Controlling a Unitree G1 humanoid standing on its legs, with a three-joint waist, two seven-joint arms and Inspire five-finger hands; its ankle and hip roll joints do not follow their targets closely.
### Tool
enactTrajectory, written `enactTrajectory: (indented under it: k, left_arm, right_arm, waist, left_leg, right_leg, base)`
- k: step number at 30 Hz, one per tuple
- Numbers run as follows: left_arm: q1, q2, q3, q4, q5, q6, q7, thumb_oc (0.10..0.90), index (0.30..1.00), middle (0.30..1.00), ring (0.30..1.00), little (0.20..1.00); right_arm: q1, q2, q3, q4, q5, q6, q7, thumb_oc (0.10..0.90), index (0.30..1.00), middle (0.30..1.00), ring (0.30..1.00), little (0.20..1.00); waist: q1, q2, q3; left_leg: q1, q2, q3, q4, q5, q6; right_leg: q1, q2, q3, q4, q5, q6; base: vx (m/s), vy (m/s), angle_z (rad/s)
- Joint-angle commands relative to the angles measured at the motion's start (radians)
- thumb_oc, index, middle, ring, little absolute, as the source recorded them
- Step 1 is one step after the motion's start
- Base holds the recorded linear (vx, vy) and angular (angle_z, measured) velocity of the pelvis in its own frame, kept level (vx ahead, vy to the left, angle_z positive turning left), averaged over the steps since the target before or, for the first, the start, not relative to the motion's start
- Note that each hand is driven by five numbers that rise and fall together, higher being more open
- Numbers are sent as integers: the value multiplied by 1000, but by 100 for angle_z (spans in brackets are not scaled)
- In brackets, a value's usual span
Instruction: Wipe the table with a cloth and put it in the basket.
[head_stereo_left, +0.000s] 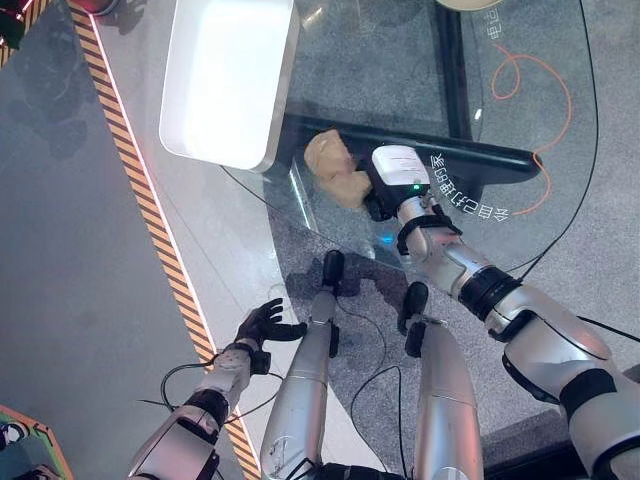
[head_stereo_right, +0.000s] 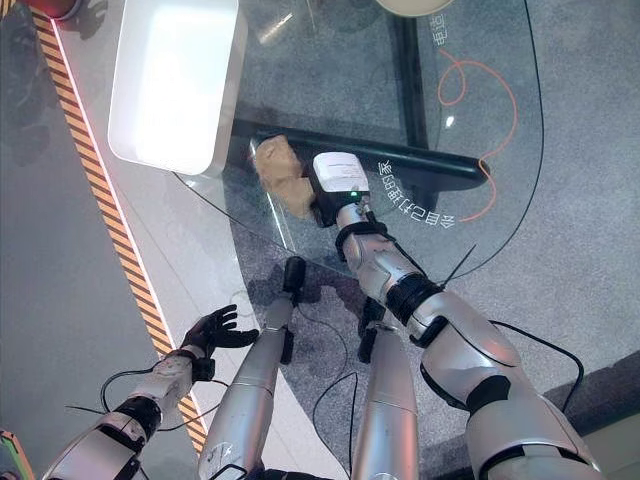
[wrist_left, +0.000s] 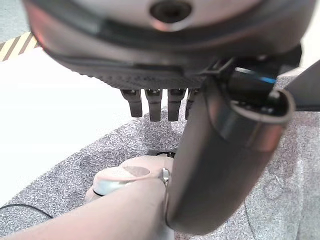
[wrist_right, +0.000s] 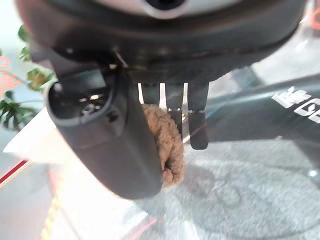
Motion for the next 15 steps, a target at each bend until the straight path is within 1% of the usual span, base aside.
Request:
enactTrajectory:
  k: [1,8,15]
  left_arm:
    - [-15,21,-25,20,35,1,-1,800,900,900,900,900]
    - [-26,24,-27,29,34,7,-7,800,900,900,900,900]
    - [-31,25,-30,39,34,6,-15,800,900,900,900,900]
  right_arm:
    - [-89,42,9,-98,-65,-120,24,100,300,300,300,200]
    - [-76,43,20,-93,-71,-124,47,100,300,300,300,200]
    - [-83,37,7,-50,-59,-108,-1,100,300,300,300,200]
  waist:
    - [-1,3,-16]
    - [-4,2,-16]
    - [-3,5,-16]
  left_leg:
    - [28,-126,100,121,-122,96]
    - [29,-125,103,122,-121,96]
    - [31,-124,104,122,-120,97]
  right_leg:
    - [54,38,2,-261,162,51]
    - [53,36,1,-261,165,52]
    - [53,35,1,-261,167,53]
  base:
    - [3,-11,5]
    - [3,-5,3]
    - [4,-3,5]
